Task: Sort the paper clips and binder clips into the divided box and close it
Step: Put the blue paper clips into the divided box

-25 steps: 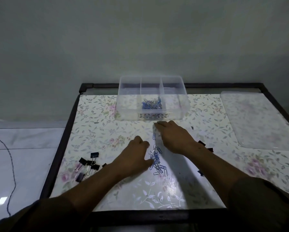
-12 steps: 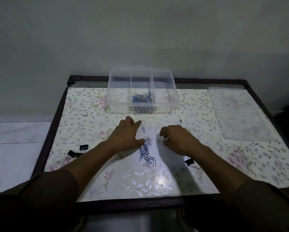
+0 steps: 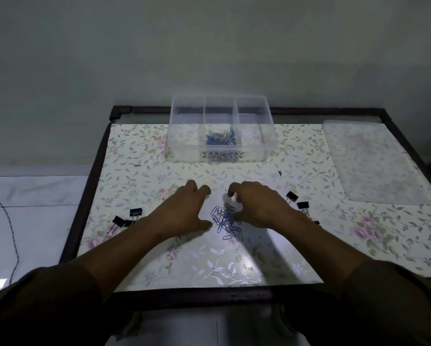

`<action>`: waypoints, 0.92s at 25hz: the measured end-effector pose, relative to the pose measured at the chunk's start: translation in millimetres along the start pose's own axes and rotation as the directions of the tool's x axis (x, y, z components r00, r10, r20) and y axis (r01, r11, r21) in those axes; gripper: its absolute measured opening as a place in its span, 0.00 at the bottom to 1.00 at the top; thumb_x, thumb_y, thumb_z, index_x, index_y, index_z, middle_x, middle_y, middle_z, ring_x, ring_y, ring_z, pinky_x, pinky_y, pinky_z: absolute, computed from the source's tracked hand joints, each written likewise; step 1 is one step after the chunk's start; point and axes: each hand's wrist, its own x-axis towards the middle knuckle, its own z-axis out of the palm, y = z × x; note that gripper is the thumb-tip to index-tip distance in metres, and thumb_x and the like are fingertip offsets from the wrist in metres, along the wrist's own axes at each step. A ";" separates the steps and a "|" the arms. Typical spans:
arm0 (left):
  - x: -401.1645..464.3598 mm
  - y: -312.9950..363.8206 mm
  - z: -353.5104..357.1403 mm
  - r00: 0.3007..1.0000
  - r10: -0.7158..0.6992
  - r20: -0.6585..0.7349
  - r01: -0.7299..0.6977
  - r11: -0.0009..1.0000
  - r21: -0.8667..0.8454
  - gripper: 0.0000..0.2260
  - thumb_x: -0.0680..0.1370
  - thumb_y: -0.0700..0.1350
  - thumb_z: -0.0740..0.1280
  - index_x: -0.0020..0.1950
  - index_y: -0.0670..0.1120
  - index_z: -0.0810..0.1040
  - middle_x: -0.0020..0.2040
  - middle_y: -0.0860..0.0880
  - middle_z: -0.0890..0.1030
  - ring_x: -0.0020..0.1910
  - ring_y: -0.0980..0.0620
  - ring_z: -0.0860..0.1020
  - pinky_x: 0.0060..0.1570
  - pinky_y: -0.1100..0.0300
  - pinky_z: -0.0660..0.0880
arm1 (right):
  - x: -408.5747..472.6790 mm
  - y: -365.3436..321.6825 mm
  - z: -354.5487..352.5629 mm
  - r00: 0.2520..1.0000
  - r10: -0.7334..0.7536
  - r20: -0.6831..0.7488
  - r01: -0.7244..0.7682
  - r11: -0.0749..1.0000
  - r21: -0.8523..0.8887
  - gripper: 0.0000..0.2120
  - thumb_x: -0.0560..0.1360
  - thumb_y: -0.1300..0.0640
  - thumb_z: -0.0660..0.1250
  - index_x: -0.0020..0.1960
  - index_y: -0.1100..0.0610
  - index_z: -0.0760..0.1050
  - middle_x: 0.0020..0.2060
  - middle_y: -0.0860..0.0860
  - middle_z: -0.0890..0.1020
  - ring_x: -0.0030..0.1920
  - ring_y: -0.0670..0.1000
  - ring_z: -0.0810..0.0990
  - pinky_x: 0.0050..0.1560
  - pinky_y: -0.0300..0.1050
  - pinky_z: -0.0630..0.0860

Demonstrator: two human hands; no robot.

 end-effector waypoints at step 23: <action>21.5 33.5 3.4 0.899 -0.355 -0.255 -0.052 0.493 -0.869 0.08 0.70 0.38 0.76 0.47 0.47 0.88 0.41 0.49 0.87 0.45 0.51 0.86 0.50 0.54 0.82 | 6.3 -11.4 -14.3 0.951 0.206 -0.228 -0.026 0.794 0.607 0.04 0.71 0.64 0.75 0.42 0.56 0.84 0.36 0.54 0.86 0.40 0.52 0.87 0.47 0.55 0.85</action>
